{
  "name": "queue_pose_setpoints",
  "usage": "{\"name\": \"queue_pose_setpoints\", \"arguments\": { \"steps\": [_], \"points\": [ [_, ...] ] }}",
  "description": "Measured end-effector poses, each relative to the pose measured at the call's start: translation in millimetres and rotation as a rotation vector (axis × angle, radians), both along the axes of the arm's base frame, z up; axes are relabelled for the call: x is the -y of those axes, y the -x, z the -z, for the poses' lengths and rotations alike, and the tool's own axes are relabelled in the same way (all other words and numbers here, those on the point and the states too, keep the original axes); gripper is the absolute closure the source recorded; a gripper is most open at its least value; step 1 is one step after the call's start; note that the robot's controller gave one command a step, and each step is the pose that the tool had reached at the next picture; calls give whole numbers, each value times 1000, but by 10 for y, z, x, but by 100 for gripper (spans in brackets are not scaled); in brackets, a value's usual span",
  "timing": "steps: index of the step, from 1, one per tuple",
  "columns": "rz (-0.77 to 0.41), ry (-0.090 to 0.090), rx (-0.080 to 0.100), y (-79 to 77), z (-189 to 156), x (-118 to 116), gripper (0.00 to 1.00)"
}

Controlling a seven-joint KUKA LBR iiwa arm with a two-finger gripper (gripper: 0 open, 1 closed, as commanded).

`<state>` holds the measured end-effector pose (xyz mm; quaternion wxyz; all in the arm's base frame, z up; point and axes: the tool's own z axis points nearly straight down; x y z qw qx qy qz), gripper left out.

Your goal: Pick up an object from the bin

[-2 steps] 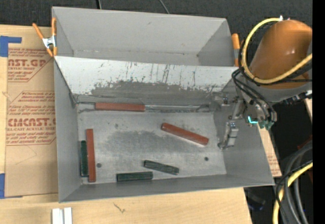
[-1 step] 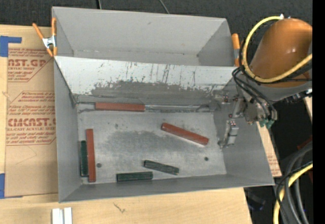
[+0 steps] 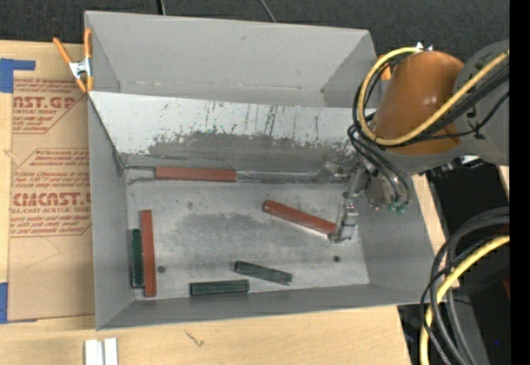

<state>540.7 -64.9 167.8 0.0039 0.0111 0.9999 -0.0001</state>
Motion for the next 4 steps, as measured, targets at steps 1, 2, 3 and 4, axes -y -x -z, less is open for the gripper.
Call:
{"name": "queue_pose_setpoints", "arguments": {
  "steps": [1,2,3,4],
  "points": [
    [0,0,0,0,0,0,0],
    [216,-2,-4,-343,537,-215,0],
    [30,0,-6,-173,963,6,0],
    [403,-3,-5,-273,972,-277,100]
  ]
}}
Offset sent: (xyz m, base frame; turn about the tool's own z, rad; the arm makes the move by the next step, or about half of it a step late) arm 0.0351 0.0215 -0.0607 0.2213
